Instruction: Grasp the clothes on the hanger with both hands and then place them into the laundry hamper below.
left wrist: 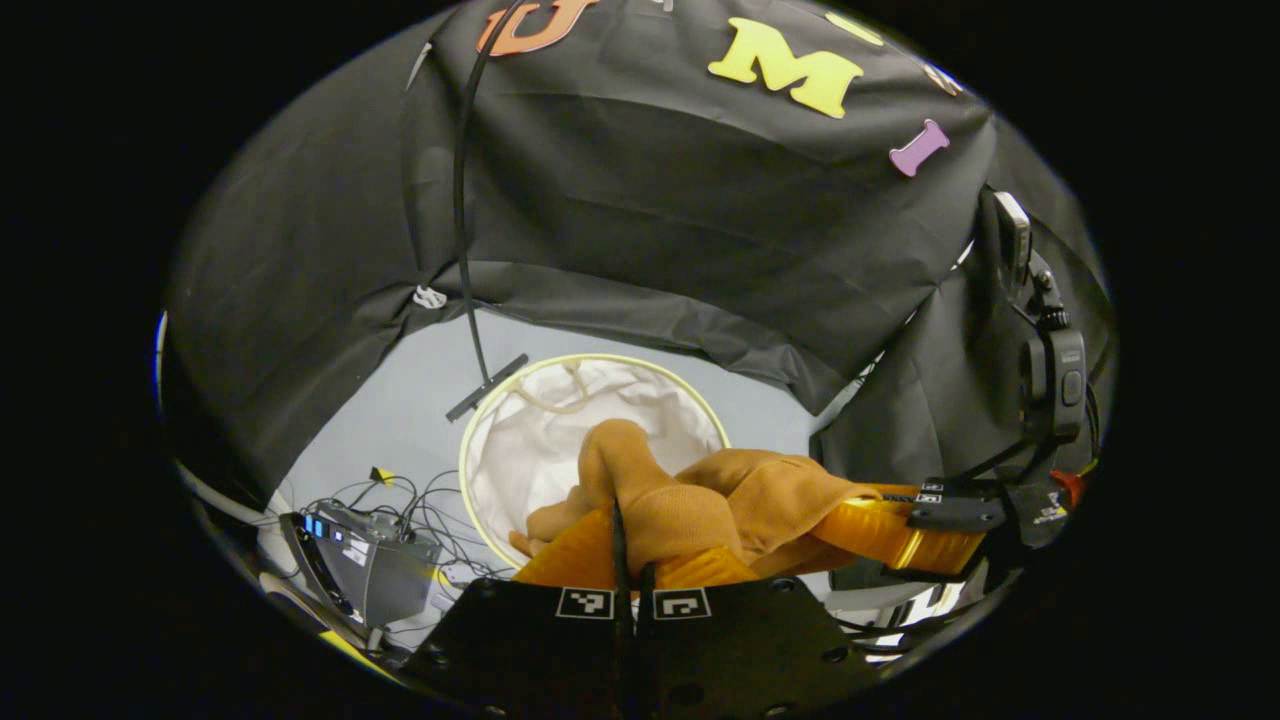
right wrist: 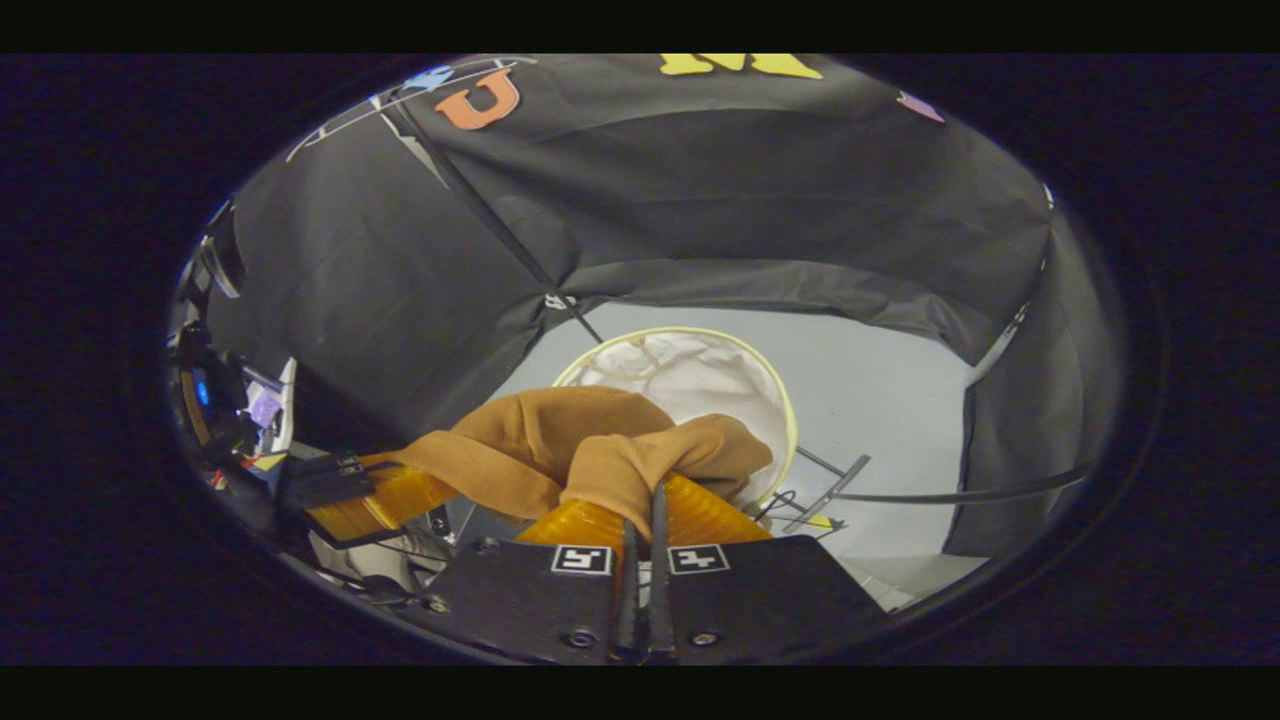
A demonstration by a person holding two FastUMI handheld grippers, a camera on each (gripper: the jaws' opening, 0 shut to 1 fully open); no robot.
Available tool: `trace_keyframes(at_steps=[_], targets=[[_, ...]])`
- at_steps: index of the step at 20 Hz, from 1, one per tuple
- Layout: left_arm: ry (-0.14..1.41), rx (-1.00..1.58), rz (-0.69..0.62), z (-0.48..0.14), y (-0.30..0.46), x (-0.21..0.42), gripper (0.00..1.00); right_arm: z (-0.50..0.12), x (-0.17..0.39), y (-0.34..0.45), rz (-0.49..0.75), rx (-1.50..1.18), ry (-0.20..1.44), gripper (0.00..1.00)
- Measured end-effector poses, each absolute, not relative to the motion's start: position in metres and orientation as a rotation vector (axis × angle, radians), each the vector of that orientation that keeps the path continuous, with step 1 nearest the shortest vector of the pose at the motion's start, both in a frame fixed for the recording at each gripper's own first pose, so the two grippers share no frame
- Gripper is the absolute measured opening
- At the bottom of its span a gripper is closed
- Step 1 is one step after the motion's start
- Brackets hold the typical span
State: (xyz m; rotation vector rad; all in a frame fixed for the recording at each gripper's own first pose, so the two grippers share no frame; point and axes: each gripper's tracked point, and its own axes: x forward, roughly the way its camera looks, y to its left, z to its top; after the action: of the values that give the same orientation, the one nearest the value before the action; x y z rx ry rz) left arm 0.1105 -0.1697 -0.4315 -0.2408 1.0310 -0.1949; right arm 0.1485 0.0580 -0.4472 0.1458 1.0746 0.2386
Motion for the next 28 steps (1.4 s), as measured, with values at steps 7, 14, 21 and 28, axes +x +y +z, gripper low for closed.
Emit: trace_keyframes(at_steps=[7,14,21,28], targets=[[0.960,-0.183,-0.152,-0.428,-0.150,0.121,1.00,-0.428,0.156,0.058,0.253,0.080,0.994,0.63],[0.919,-0.163,-0.110,-0.402,-0.120,0.110,0.97,-0.407,0.158,0.048,0.225,-0.032,0.902,0.82],[0.743,-0.074,-0.099,-0.320,-0.099,0.122,1.00,-0.331,0.158,0.059,0.215,-0.059,0.737,0.82],[0.457,0.029,-0.070,-0.177,-0.064,0.126,0.97,-0.185,0.139,0.084,0.225,-0.061,0.441,0.82]])
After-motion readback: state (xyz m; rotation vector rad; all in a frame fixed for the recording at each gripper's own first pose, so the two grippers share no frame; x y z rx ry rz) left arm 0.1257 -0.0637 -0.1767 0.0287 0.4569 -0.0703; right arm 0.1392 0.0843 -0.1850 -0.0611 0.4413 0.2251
